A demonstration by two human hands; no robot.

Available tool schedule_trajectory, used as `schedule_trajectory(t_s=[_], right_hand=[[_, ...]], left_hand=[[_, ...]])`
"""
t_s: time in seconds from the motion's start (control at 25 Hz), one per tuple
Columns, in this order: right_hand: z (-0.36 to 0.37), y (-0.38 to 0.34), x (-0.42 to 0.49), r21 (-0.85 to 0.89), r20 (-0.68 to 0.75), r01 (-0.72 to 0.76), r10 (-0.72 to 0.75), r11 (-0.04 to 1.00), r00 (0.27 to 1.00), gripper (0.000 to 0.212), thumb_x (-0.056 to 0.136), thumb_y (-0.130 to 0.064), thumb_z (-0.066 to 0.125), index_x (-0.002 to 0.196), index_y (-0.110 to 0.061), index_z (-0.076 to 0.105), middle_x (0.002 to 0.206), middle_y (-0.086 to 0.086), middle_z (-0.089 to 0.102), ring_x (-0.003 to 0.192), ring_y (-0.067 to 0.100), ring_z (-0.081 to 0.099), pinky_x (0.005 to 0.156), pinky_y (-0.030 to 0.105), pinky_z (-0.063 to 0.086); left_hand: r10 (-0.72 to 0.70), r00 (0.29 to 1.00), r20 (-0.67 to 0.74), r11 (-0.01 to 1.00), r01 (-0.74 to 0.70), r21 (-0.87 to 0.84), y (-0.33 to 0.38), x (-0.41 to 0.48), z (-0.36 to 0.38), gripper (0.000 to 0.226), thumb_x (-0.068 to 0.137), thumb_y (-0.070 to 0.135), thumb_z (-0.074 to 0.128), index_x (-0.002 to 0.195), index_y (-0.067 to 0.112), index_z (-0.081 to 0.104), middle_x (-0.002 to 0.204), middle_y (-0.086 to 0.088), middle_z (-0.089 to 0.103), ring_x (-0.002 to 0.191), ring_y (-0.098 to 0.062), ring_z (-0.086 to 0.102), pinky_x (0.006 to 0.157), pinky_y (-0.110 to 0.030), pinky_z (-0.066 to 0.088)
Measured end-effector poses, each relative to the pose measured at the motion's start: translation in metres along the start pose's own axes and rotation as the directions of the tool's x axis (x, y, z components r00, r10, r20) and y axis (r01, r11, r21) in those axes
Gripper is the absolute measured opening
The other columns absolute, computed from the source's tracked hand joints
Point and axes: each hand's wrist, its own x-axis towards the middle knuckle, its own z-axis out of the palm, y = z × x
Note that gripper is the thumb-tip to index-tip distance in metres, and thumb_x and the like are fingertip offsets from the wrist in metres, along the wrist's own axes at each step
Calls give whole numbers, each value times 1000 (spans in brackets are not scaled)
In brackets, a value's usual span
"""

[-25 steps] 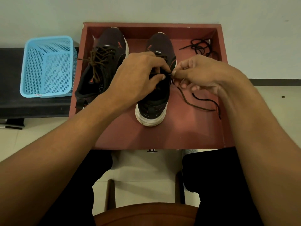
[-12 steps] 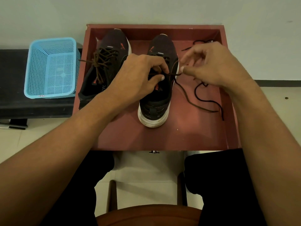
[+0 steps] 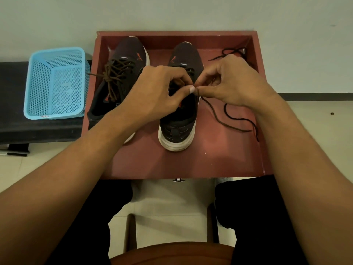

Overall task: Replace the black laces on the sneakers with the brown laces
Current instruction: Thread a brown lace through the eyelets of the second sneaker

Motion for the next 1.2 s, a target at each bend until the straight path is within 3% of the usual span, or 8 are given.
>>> schedule_trajectory(t_s=[0.16, 0.32, 0.52, 0.64, 0.72, 0.84, 1.04, 1.2], right_hand=[[-2, 2, 0, 28, 31, -33, 32, 999, 999, 13, 87, -40, 84, 92, -28, 82, 70, -16, 71, 62, -9, 64, 66, 12, 48], [-10, 11, -3, -33, 89, -151, 153, 988, 984, 4, 88, -31, 84, 87, -28, 81, 74, -10, 74, 70, 4, 68, 71, 19, 54], [-28, 31, -11, -199, 189, -389, 425, 900, 885, 12, 84, -18, 86, 78, -28, 83, 68, -9, 75, 83, 12, 71, 75, 27, 53], [-21, 22, -10, -185, 135, -277, 304, 943, 943, 13, 83, -25, 86, 95, -29, 83, 80, -11, 76, 83, 3, 68, 74, 22, 49], [-17, 11, -7, -106, 61, -86, 93, 991, 994, 14, 88, -31, 84, 102, -30, 81, 69, -23, 68, 69, -8, 60, 64, 6, 38], [-8, -5, -4, -41, 38, 71, -69, 997, 997, 8, 91, -32, 81, 99, -28, 81, 55, -41, 54, 58, -14, 55, 56, 3, 36], [-1, -1, 3, -80, 43, 45, -42, 996, 998, 12, 88, -44, 81, 92, -33, 82, 82, -17, 74, 74, -1, 64, 69, 16, 46], [-15, 8, -1, -157, 98, -46, 62, 986, 993, 6, 88, -36, 83, 89, -31, 80, 68, -20, 65, 68, -10, 59, 58, 2, 36]], left_hand=[[-100, 995, -31, 994, 98, -45, 2, 3, 4, 26, 85, 53, 79, 103, 34, 80, 90, 15, 76, 86, 4, 70, 82, -26, 60], [-188, 981, -51, 980, 185, -70, 6, 4, 5, 19, 79, 45, 82, 94, 34, 81, 81, 17, 74, 78, 5, 70, 77, -27, 61], [-237, 971, -39, 971, 235, -51, 4, 3, 1, 19, 78, 47, 82, 94, 37, 80, 79, 20, 74, 74, 8, 68, 75, -29, 61], [-221, 975, -20, 975, 220, -39, 2, 2, 0, 21, 80, 49, 82, 98, 38, 79, 83, 21, 74, 77, 9, 67, 77, -31, 62], [-189, 982, -18, 982, 188, -26, 0, 1, -1, 25, 82, 53, 80, 101, 39, 79, 86, 21, 74, 86, 6, 69, 82, -33, 61], [-121, 992, -19, 992, 121, 26, -3, 1, -1, 31, 82, 63, 75, 101, 40, 78, 82, 24, 72, 90, 2, 68, 86, -35, 57], [-59, 995, -86, 988, 70, 138, -7, 0, 3, 41, 77, 76, 63, 100, 45, 76, 82, 28, 67, 111, -8, 49, 103, -38, 31], [-56, 996, -75, 985, 67, 160, -6, 2, 3, 38, 78, 72, 65, 100, 44, 76, 84, 26, 70, 116, -12, 50, 108, -42, 32]])
